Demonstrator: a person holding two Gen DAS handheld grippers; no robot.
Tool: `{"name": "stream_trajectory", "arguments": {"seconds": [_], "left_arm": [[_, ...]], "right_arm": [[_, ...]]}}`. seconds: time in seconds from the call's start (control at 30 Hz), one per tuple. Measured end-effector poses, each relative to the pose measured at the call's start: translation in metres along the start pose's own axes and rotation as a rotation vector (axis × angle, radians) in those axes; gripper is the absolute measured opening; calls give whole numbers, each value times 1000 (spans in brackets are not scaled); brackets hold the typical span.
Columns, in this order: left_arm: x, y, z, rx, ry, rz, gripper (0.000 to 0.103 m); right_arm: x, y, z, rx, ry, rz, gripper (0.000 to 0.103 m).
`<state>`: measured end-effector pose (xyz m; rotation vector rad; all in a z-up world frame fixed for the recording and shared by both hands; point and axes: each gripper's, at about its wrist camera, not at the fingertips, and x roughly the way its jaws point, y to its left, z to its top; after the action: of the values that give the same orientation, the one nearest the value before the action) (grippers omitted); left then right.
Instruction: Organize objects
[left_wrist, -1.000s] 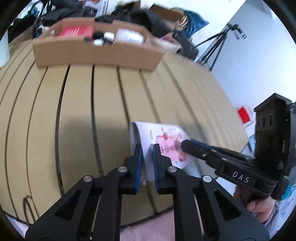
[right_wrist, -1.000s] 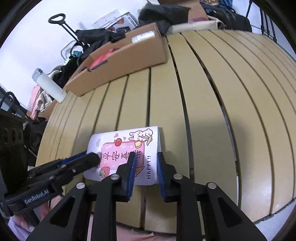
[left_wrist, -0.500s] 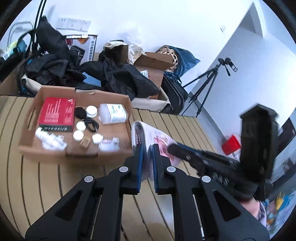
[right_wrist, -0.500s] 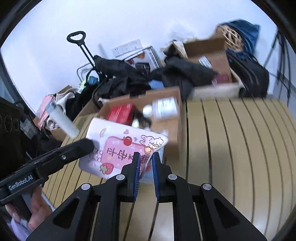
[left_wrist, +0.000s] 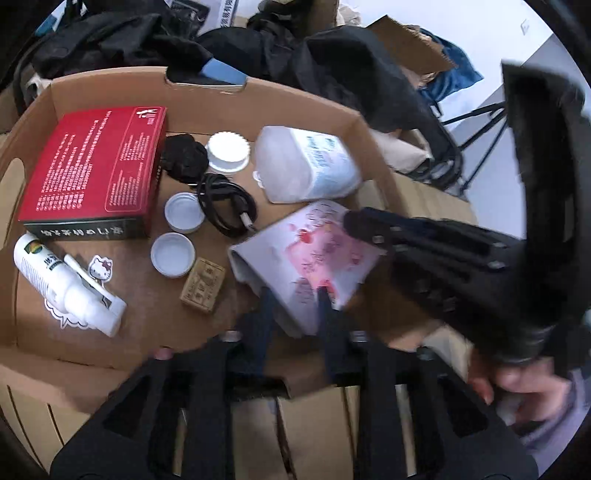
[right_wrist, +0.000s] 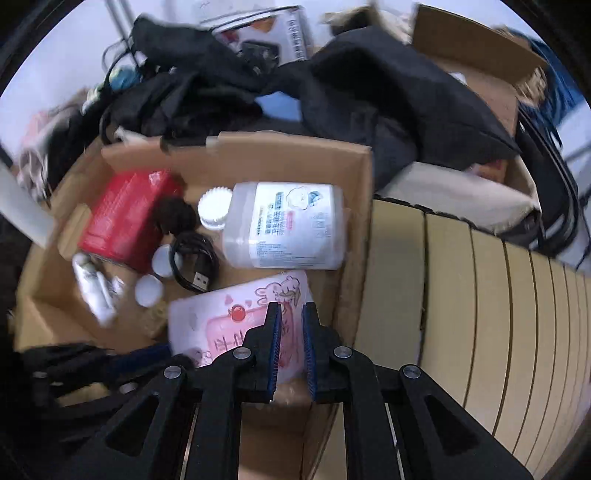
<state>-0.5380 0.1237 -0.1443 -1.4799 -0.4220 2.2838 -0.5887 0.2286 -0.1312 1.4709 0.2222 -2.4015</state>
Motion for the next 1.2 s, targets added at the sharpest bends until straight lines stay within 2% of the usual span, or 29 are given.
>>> {"name": "stream_trajectory", "arguments": {"seconds": [0.03,0.1,0.13,0.17,0.23,0.27,0.33,0.37,0.4,0.43,0.47,0.5,0.57,0.7,0.97,1.1,1.2], "left_arm": [[-7,2,2,-3,-1,-10,37],[-34,7,9,10,-52,36,41],[-45,9,11,20,-74,66,50],[-59,13,16,38,-96,110,61],[-86,14,19,84,-138,211,69],[-105,15,21,116,-157,288,74],[-129,19,22,162,-162,415,79],[-139,22,20,173,-161,459,82],[-151,26,17,175,-159,489,85],[-162,32,14,163,-157,508,90],[-176,39,9,137,-159,509,91],[-187,45,3,116,-156,508,91],[-210,50,-13,92,-137,524,91],[-242,49,-42,76,-156,509,92],[-290,32,-101,64,-203,503,93],[-317,20,-142,91,-242,488,93],[-342,8,-185,111,-288,458,101]], "right_arm": [[-1,2,-1,-6,-2,-5,13],[-8,0,-1,9,14,-3,13],[-13,-2,-2,16,9,4,13],[-23,-5,-3,23,-3,19,13],[-49,-9,-3,42,-30,39,13],[-63,-10,-3,42,-45,31,13],[-97,-7,-2,24,-66,-6,17],[-108,-5,-1,17,-70,-18,25],[-124,-2,-4,4,-75,-31,43],[-140,3,-7,-5,-76,-44,57],[-151,6,-11,-6,-70,-51,89],[-160,8,-14,-4,-65,-55,94],[-178,17,-23,0,-69,-66,94],[-205,29,-46,30,-72,-70,94],[-246,73,-94,8,-113,-59,94],[-279,95,-132,6,-181,-64,94],[-312,111,-170,20,-253,-32,94]]}}
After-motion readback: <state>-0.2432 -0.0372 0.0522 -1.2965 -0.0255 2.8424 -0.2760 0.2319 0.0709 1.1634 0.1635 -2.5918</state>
